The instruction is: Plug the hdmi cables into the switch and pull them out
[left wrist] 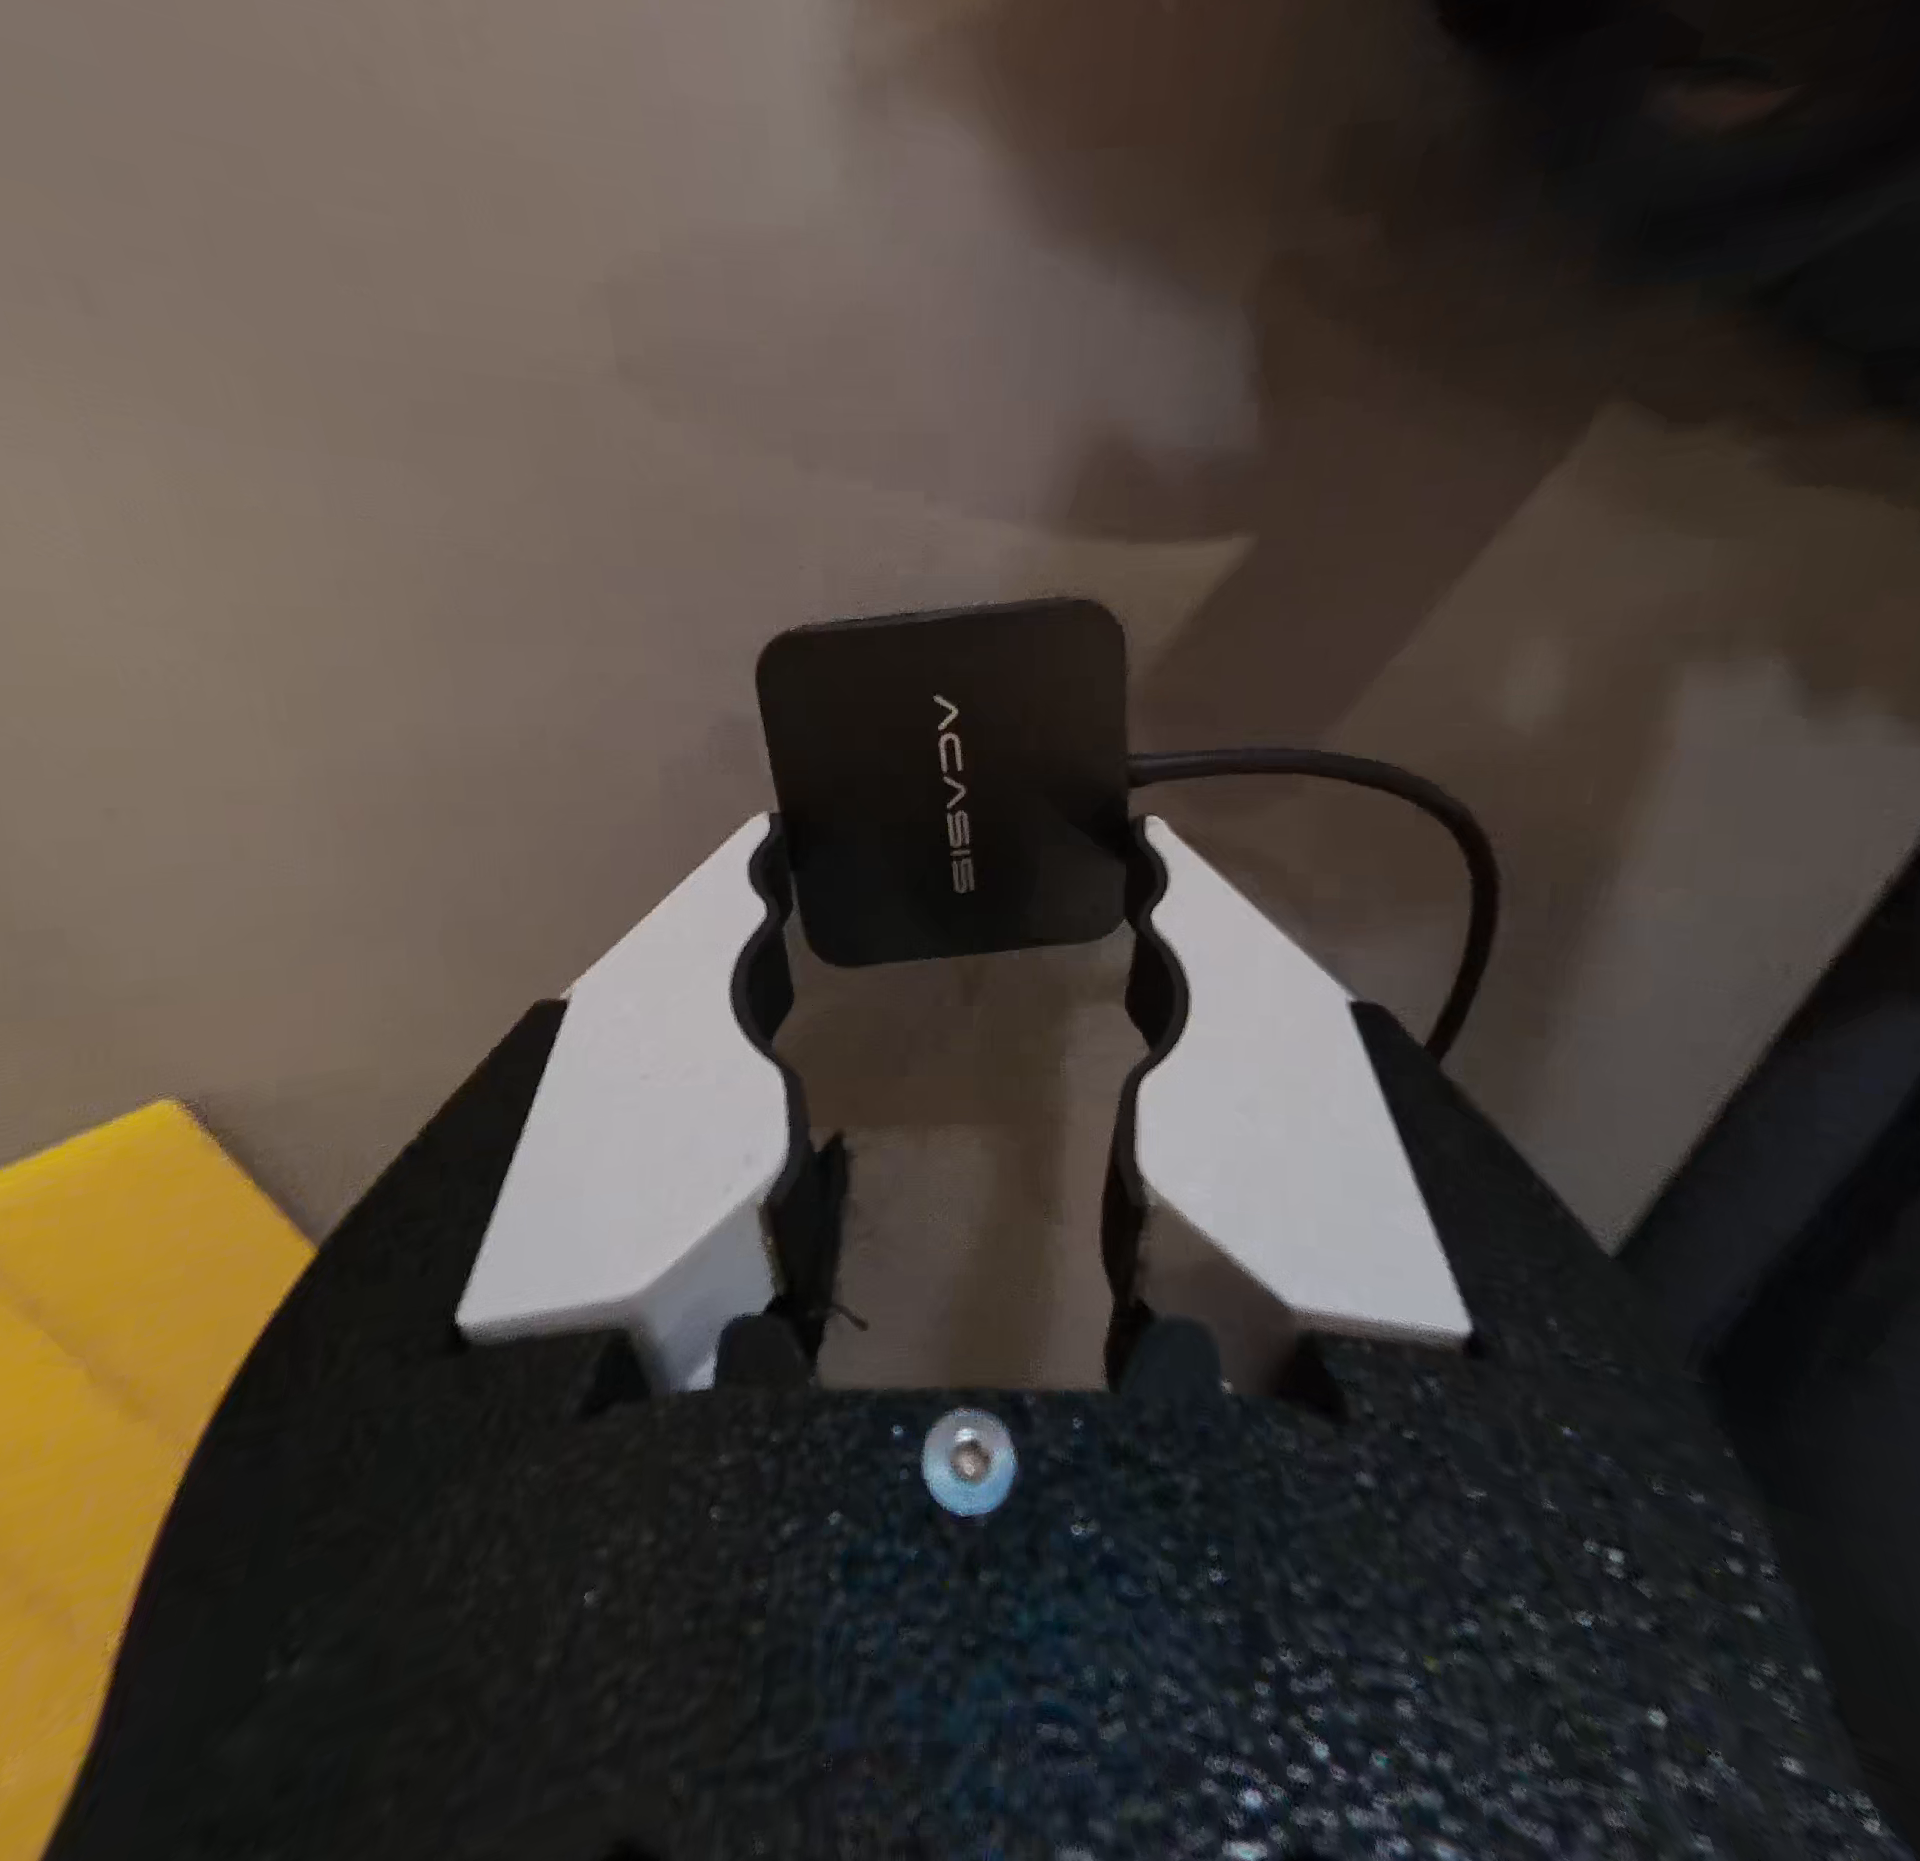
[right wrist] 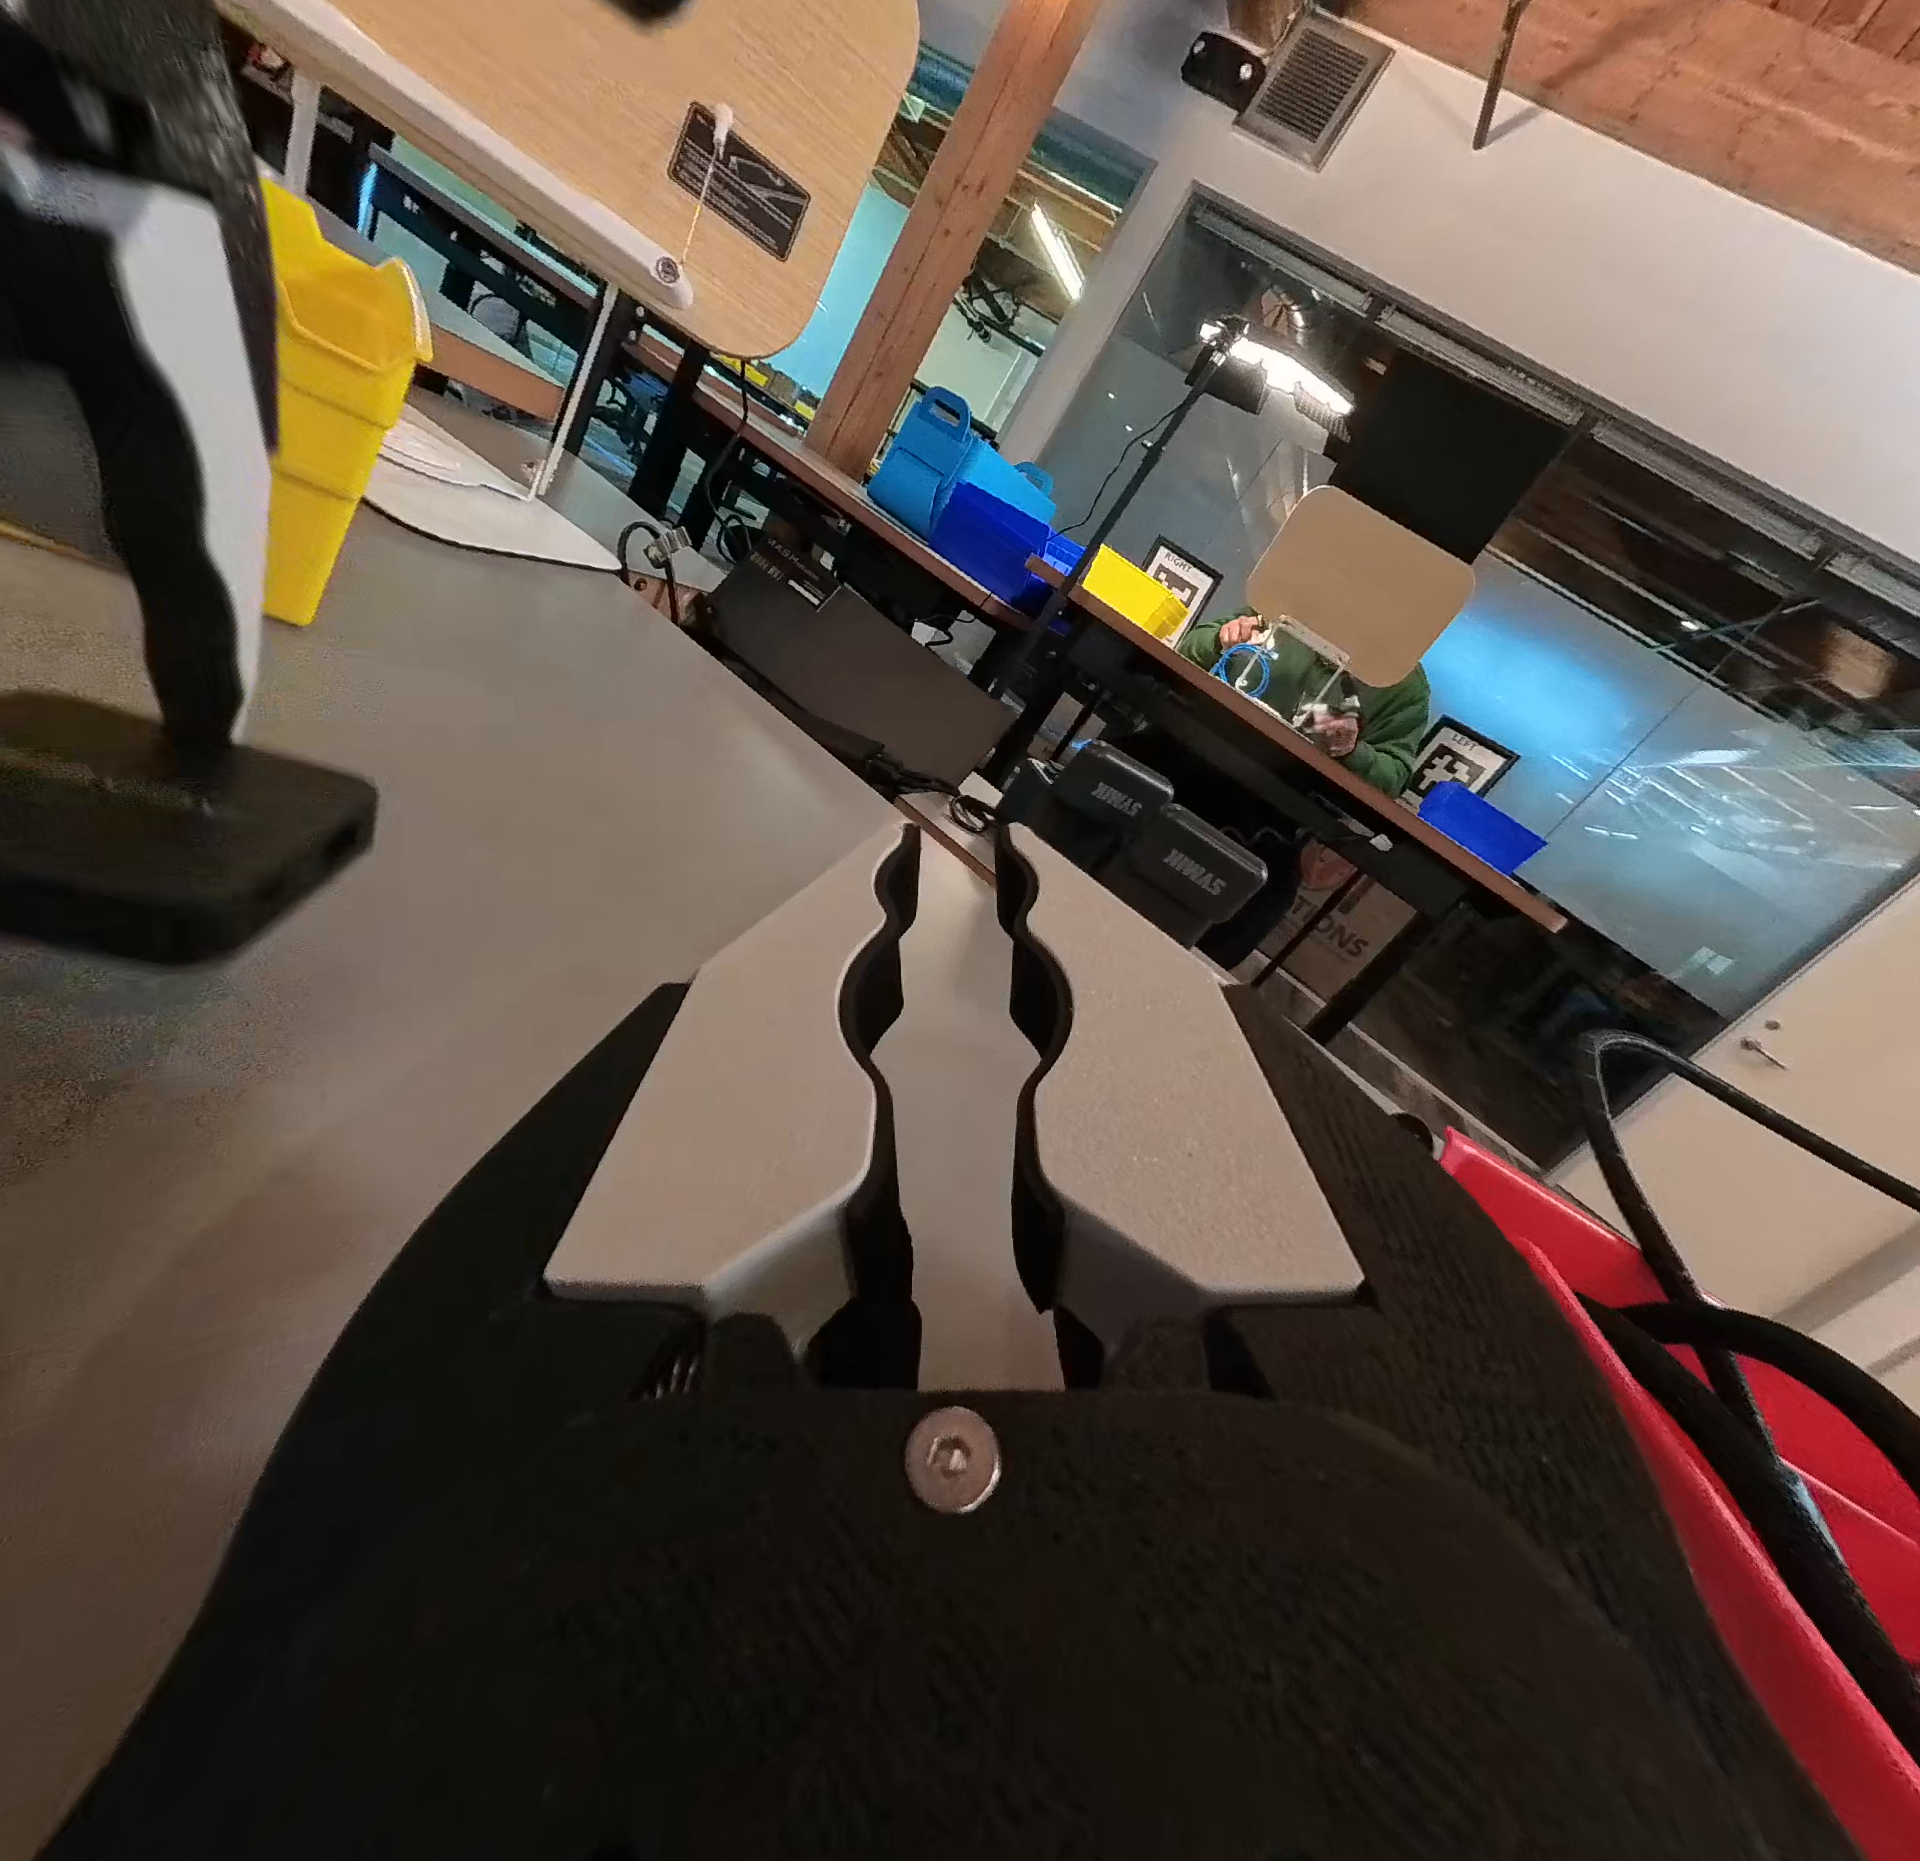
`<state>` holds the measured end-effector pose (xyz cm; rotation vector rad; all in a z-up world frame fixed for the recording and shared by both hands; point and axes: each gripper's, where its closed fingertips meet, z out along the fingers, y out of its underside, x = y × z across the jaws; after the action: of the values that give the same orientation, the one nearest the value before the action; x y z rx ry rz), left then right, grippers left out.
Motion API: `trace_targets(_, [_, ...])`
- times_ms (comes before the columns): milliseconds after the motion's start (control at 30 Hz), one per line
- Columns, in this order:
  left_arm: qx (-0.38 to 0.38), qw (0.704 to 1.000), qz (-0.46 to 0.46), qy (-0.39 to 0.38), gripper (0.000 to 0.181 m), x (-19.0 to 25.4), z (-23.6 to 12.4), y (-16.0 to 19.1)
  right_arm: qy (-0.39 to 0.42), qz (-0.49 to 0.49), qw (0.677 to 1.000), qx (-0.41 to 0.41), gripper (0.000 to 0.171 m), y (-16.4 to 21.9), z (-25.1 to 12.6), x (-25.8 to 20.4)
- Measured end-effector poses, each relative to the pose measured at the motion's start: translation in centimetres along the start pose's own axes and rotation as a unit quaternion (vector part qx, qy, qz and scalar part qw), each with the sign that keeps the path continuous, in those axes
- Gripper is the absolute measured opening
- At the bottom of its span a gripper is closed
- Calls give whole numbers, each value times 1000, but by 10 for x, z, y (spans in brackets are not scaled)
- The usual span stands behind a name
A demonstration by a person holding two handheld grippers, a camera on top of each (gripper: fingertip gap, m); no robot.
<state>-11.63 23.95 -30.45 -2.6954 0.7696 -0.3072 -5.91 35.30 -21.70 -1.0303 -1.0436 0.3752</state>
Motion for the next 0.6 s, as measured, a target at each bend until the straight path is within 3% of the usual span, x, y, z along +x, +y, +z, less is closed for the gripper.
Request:
trace_targets(167, [-11,1000,13,-18,63,-6,23,-4,-7,-7,1000,-1,13,0,0,-3])
trace_targets(300, [-19,999,1,-31,75,-6,12,4,4,-18,1000,5,15,-3,-1,-1])
trace_targets(433, [65,995,11,-72,87,-2,-61,5,35,-18,999,18,15,-9,-7,11])
trace_targets(500, [132,984,-14,-117,72,-19,-117,11,37,-12,999,16,15,-8,-6,12])
trace_targets(600, [197,955,-90,-201,64,-66,-198,38,30,-8,999,13,15,-6,-4,9])
